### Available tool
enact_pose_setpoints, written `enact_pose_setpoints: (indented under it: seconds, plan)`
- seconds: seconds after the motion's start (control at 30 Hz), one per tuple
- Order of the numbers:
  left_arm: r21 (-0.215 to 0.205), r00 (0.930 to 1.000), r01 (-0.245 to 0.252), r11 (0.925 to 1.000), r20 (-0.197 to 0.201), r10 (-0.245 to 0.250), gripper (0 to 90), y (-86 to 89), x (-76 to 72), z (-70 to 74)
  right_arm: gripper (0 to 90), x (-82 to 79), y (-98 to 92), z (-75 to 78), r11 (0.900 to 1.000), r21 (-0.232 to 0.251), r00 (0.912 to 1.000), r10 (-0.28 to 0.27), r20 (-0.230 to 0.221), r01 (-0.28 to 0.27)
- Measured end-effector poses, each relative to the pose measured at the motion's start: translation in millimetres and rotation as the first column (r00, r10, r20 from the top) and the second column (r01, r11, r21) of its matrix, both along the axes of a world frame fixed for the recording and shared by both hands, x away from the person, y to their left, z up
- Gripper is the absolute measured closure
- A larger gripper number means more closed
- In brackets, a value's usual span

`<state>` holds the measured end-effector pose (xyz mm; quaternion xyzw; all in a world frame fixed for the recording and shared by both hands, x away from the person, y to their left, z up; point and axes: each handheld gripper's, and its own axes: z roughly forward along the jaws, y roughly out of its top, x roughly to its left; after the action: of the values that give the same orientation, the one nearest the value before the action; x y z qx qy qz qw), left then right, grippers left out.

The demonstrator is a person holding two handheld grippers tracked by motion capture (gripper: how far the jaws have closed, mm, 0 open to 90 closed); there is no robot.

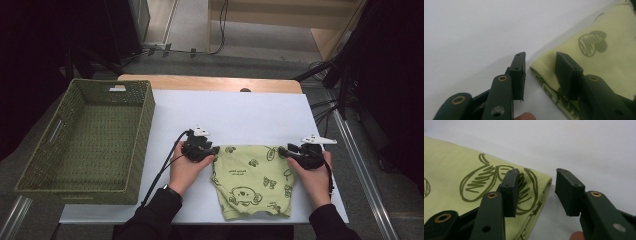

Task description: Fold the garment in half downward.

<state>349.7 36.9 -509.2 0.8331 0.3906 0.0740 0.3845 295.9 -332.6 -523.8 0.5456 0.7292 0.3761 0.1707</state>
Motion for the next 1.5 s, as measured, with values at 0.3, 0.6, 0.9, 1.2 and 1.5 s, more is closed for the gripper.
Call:
enact_pose_setpoints:
  seconds: [0.3, 0.6, 0.9, 1.2, 1.5]
  plan:
    - [0.011, 0.9999, 0.001, 0.9999, 0.014, -0.001, 60.3, -0.7, -0.7, -0.9, 50.3, 4.5, -0.4, -2.5, 1.000, 0.018, 0.9995, 0.008, -0.031, -0.007]
    - [-0.025, 0.9999, 0.010, 0.9996, -0.013, -0.010, 83.1, 1.7, -0.6, -2.9, 69.6, 3.7, 0.7, -3.3, 0.998, 0.057, 0.9978, 0.044, -0.049, -0.041]
    - [-0.028, 0.9998, 0.018, 0.9995, -0.005, -0.018, 85.8, 5.7, 0.8, 0.4, 80.8, 1.1, 2.7, -1.2, 0.995, 0.079, 0.9970, 0.062, -0.047, -0.058]
    - [-0.026, 1.0000, 0.003, 0.9996, -0.005, -0.003, 85.8, 19.5, 13.4, 9.2, 81.4, 2.5, 12.2, 4.3, 0.993, 0.102, 0.9976, 0.068, -0.012, -0.066]
    - [-0.048, 0.9989, -0.046, 0.9978, -0.009, 0.045, 85.8, 37.0, 29.1, 18.8, 81.5, 14.8, 27.3, 13.4, 0.991, 0.093, 0.9954, 0.094, 0.020, -0.096]
